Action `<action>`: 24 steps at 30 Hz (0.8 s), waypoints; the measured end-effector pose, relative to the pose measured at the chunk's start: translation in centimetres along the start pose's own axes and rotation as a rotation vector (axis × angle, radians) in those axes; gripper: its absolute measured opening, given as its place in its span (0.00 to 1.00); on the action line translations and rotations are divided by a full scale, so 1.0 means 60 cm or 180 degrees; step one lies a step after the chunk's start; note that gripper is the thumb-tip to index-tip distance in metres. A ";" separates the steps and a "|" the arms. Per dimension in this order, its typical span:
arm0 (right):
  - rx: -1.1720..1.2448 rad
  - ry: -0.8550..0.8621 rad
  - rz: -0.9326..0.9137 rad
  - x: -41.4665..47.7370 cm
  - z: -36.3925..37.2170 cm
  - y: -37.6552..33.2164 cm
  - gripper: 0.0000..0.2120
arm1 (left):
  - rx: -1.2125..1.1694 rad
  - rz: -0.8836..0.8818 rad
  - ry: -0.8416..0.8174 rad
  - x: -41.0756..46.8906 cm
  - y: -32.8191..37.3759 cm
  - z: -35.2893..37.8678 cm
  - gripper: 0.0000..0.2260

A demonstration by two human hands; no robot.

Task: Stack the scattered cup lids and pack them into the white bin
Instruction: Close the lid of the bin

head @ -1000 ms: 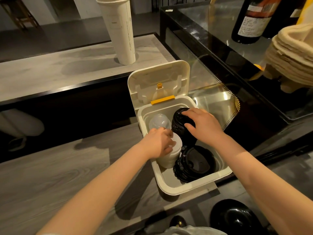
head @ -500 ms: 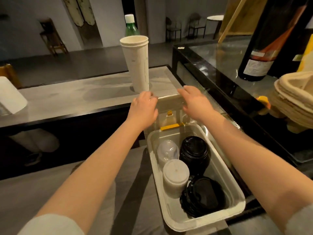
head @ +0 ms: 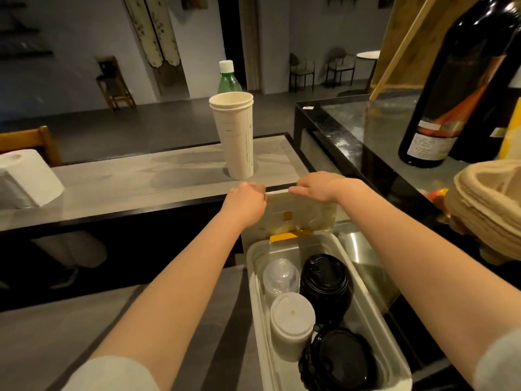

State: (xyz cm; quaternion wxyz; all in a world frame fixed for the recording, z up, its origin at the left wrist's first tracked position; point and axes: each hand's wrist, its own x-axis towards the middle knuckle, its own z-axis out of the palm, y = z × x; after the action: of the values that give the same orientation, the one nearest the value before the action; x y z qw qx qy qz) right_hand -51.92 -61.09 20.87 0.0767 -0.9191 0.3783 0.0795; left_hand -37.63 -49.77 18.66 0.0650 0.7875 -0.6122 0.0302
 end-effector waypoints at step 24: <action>0.0740 0.1688 -0.0236 -0.269 0.058 -0.050 0.17 | -0.1824 0.0883 0.1086 -0.230 0.026 -0.025 0.09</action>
State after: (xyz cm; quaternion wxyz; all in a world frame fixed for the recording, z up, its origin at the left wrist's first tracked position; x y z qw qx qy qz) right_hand -61.44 -47.27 21.01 0.0827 -0.9060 0.3579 -0.2103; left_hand -42.51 -36.71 18.48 0.3797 0.6303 -0.6772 -0.0031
